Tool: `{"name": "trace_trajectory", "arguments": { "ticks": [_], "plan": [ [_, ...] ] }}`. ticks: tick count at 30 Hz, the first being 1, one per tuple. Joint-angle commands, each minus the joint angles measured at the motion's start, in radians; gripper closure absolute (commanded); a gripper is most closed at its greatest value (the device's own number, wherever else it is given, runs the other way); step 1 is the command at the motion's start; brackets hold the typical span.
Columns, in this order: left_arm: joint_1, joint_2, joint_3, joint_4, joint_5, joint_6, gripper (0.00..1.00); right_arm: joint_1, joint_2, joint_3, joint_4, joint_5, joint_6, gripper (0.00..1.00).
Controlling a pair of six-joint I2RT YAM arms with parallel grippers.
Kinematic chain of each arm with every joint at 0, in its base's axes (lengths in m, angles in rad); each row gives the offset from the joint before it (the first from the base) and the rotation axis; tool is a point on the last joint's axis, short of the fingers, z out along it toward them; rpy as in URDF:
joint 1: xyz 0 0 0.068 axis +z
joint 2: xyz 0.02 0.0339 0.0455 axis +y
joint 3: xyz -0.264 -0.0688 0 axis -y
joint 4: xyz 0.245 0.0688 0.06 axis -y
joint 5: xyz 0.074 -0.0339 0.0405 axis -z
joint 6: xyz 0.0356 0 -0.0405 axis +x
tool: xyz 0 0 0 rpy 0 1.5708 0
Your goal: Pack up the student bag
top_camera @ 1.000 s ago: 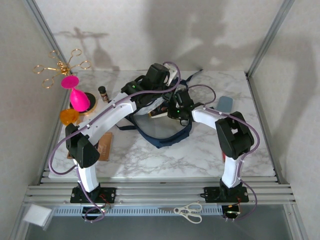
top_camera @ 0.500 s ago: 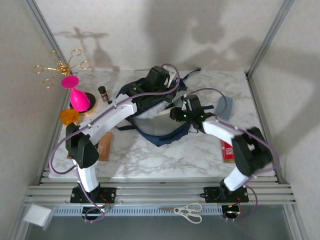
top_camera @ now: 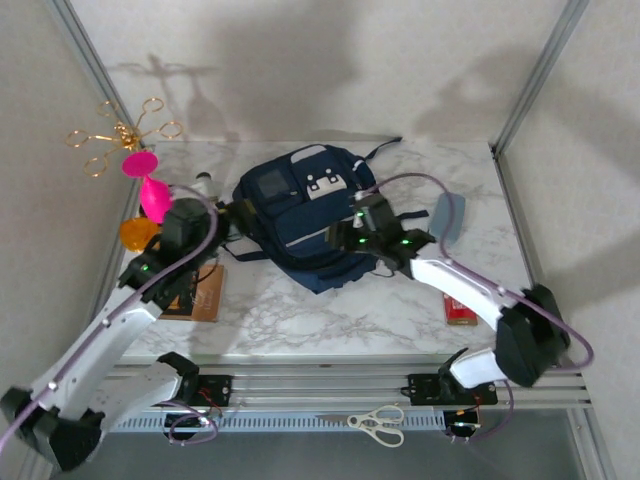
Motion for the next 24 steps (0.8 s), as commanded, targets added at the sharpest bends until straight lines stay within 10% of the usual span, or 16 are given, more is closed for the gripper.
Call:
{"name": "trace_trajectory", "arguments": {
  "ticks": [1, 7, 24],
  "plan": [
    [0.160, -0.070, -0.138, -0.178, -0.134, -0.126, 0.34, 0.099, 0.123, 0.088, 0.054, -0.067, 0.012, 0.42],
    [0.487, -0.089, -0.329, -0.123, -0.051, -0.124, 0.29, 0.207, 0.348, 0.242, 0.159, -0.143, 0.025, 0.39],
    [0.905, 0.190, -0.427, 0.194, -0.046, -0.150, 0.25, 0.220, 0.475, 0.307, 0.158, -0.159, 0.022, 0.36]
  ]
}}
